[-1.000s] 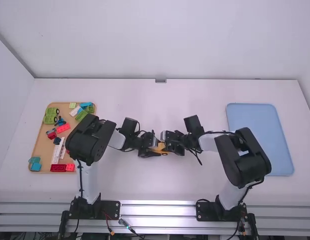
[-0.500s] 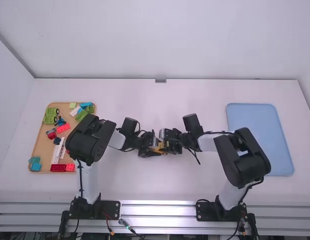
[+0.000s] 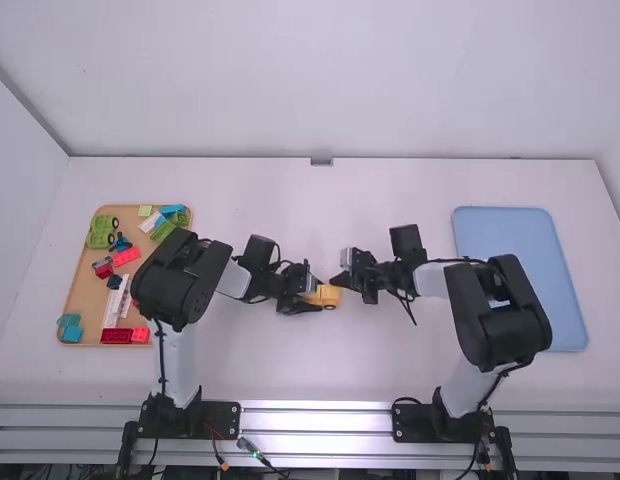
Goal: Assemble lego blocks to make yellow taxi
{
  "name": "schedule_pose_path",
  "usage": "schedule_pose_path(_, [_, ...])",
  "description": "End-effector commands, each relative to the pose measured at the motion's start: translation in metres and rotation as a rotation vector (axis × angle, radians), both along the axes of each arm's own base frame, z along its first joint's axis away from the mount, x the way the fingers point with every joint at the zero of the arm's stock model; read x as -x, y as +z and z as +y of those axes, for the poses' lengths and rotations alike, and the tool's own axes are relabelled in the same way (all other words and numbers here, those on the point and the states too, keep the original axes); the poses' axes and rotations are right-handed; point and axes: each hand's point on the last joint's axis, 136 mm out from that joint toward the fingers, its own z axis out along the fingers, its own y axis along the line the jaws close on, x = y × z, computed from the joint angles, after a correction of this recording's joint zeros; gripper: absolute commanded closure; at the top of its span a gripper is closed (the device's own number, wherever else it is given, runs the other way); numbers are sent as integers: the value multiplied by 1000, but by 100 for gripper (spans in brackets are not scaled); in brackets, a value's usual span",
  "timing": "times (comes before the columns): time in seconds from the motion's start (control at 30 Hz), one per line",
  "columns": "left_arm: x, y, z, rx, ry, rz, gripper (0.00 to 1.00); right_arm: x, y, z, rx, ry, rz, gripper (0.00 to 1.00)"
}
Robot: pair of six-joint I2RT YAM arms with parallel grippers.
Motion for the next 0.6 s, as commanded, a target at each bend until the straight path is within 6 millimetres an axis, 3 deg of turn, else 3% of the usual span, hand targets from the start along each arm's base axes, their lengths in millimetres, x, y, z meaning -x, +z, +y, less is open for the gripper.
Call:
schedule_pose_path(0.0, [2,-7,0,-24,2,4,67,5,-3,3,16,25,-16,100])
schedule_pose_path(0.57, [2,-7,0,-25,2,3,67,15,-40,4,48,36,74,100])
